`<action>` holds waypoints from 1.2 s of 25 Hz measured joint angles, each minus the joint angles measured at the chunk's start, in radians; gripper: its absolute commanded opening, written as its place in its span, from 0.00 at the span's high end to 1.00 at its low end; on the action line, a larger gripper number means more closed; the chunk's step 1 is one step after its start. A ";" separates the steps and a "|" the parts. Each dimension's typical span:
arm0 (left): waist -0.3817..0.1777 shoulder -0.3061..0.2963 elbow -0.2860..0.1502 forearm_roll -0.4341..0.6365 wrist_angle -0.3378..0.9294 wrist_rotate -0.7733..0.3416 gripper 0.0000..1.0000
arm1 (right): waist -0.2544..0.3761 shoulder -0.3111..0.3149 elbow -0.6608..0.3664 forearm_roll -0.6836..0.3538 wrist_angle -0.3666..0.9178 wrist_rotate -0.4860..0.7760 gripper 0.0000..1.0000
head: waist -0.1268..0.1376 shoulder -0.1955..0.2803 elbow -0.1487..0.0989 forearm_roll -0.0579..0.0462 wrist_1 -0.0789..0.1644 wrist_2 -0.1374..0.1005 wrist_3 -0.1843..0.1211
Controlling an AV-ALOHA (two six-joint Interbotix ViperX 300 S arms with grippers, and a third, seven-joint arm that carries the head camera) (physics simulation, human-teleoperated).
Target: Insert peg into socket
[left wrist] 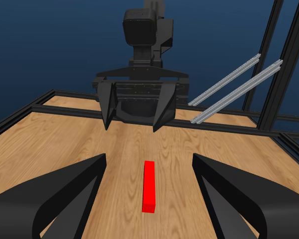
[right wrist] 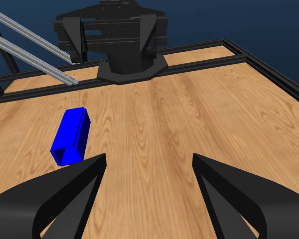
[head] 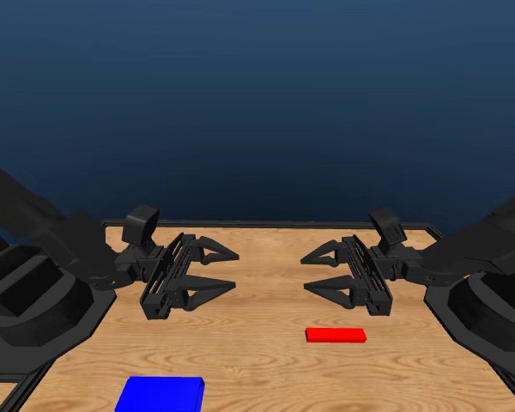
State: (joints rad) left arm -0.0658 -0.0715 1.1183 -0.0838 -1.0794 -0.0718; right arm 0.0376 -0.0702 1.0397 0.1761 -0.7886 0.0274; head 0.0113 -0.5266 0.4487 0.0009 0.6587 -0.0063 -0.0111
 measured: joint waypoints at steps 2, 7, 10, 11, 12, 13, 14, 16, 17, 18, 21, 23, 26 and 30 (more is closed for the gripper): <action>-0.042 -0.013 0.015 -0.072 0.058 -0.006 0.00 | 0.013 0.020 -0.024 0.004 0.021 -0.003 0.00 | 0.004 0.021 -0.004 0.002 0.014 0.001 0.011; -0.190 -0.024 0.016 -0.268 0.243 -0.007 0.00 | 0.038 0.068 -0.072 -0.002 0.064 -0.002 0.00 | 0.015 0.049 -0.006 0.006 0.054 0.000 0.046; -0.286 -0.025 -0.002 -0.365 0.336 -0.019 0.00 | 0.042 0.083 -0.086 -0.007 0.086 0.002 0.00 | 0.021 0.052 -0.004 0.010 0.079 0.003 0.068; -0.315 -0.023 -0.010 -0.395 0.367 -0.031 0.00 | 0.043 0.087 -0.090 -0.008 0.091 0.003 0.00 | 0.023 0.052 -0.003 0.011 0.085 0.004 0.075; -0.343 -0.019 -0.017 -0.421 0.393 -0.041 0.00 | 0.044 0.089 -0.095 -0.009 0.099 0.003 0.00 | 0.024 0.052 0.000 0.012 0.092 0.004 0.081; -0.370 -0.011 -0.018 -0.442 0.418 -0.052 0.00 | 0.046 0.091 -0.101 -0.011 0.105 0.002 0.00 | 0.026 0.052 0.002 0.013 0.098 0.005 0.086; -0.389 -0.005 -0.019 -0.461 0.442 -0.064 0.00 | 0.049 0.093 -0.105 -0.012 0.110 0.002 0.00 | 0.027 0.052 0.004 0.013 0.103 0.005 0.090; -0.429 0.022 -0.015 -0.493 0.477 -0.082 0.00 | 0.053 0.095 -0.111 -0.013 0.119 0.001 0.00 | 0.030 0.052 0.009 0.014 0.112 0.007 0.097; -0.446 0.036 -0.014 -0.504 0.495 -0.090 0.00 | 0.055 0.095 -0.113 -0.013 0.123 -0.001 0.00 | 0.031 0.052 0.010 0.015 0.115 0.009 0.099; -0.458 0.047 -0.014 -0.515 0.510 -0.099 0.00 | 0.058 0.095 -0.114 -0.012 0.126 -0.002 0.00 | 0.032 0.052 0.012 0.016 0.118 0.011 0.101; -0.490 0.088 -0.021 -0.540 0.520 -0.130 0.00 | 0.065 0.093 -0.114 -0.009 0.135 -0.010 0.00 | 0.034 0.052 0.015 0.018 0.123 0.015 0.101; -0.479 0.101 -0.026 -0.537 0.526 -0.139 0.00 | 0.071 0.086 -0.114 -0.004 0.140 -0.015 0.00 | 0.034 0.052 0.016 0.018 0.124 0.017 0.098; -0.450 0.118 -0.036 -0.513 0.562 -0.131 0.00 | 0.084 0.072 -0.105 0.011 0.149 -0.023 0.00 | 0.034 0.052 0.016 0.017 0.126 0.019 0.090; -0.457 0.182 -0.047 -0.480 0.608 -0.188 1.00 | 0.107 0.071 -0.069 0.042 0.160 -0.012 0.00 | 0.034 0.052 0.018 0.017 0.129 0.020 0.075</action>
State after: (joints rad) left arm -0.5227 0.1108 1.0709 -0.5633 -0.4714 -0.2597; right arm 0.1442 0.0006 0.9704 0.2181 -0.6281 0.0158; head 0.0454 -0.4747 0.4670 0.0175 0.7878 0.0133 0.0642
